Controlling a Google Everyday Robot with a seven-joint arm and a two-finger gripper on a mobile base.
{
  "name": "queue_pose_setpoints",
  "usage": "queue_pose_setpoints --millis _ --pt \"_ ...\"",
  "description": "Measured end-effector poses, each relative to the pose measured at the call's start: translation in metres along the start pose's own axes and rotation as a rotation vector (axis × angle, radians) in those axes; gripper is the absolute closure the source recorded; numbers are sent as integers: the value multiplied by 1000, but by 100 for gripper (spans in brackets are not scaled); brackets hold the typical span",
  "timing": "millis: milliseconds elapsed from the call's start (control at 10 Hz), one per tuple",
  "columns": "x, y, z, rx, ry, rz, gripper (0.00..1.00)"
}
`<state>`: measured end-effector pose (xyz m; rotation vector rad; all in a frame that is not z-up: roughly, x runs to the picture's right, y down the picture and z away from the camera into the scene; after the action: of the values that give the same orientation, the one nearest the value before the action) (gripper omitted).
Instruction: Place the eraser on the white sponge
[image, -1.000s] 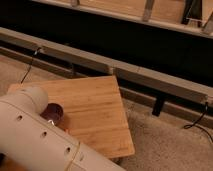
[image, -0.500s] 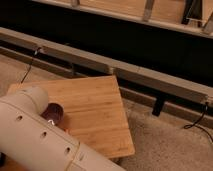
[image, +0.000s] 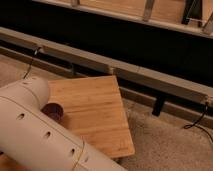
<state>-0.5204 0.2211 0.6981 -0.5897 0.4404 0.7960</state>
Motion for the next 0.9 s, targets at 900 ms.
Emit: queue_pose_setpoints --millis 900 --pt "12 -90 -161 182 -152 -212 100"
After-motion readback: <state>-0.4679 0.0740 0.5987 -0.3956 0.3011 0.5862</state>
